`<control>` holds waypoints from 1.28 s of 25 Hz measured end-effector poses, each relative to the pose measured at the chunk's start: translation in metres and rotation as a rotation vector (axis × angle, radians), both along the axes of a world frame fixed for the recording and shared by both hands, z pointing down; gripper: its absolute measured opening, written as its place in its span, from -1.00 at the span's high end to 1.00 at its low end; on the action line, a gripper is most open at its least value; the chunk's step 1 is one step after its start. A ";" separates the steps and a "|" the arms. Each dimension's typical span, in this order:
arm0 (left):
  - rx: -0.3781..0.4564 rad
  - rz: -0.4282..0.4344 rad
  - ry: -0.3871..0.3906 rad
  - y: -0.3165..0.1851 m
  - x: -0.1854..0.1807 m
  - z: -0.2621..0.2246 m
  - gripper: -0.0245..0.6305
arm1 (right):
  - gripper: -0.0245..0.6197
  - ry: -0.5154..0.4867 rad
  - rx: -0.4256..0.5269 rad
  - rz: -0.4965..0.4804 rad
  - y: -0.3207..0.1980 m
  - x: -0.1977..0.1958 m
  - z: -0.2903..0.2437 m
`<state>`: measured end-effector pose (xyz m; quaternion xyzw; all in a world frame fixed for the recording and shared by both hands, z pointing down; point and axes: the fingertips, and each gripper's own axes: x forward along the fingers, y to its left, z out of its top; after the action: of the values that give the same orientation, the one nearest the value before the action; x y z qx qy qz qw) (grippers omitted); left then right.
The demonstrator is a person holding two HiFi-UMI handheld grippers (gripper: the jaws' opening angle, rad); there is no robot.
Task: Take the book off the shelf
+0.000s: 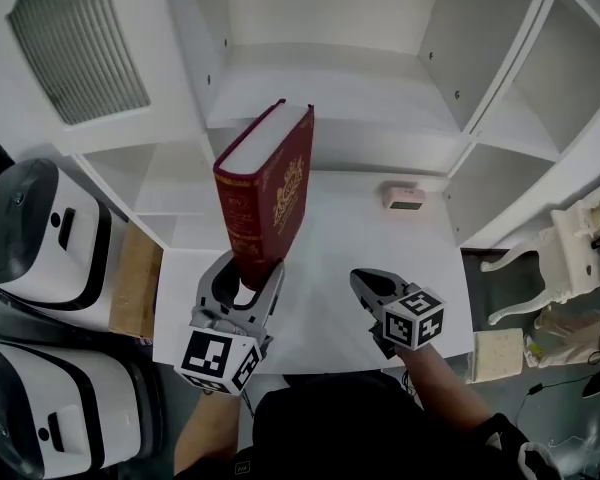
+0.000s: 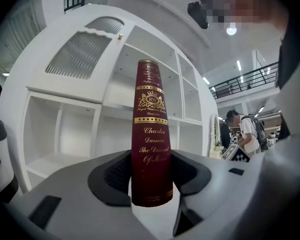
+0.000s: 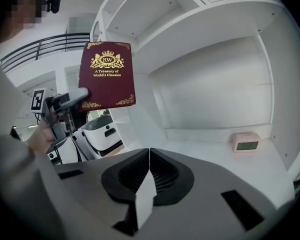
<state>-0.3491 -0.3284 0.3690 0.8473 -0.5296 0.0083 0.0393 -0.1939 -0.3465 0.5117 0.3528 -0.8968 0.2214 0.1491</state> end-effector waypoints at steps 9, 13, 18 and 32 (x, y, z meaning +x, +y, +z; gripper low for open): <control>-0.040 -0.046 0.008 -0.002 0.065 0.031 0.26 | 0.88 -0.006 0.000 -0.036 -0.005 0.059 0.003; -0.074 -0.078 0.022 0.002 0.086 0.045 0.26 | 0.88 -0.005 -0.015 -0.041 -0.012 0.089 0.009; -0.203 -0.131 0.002 0.002 0.100 0.087 0.26 | 0.88 -0.017 -0.024 -0.061 -0.018 0.108 0.012; -0.403 -0.124 0.022 -0.044 0.131 0.157 0.26 | 0.88 -0.038 0.007 -0.039 -0.023 0.139 0.003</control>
<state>-0.2181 -0.3724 0.5256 0.7881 -0.5679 0.1026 0.2142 -0.0552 -0.3697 0.5143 0.3315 -0.9069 0.2221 0.1351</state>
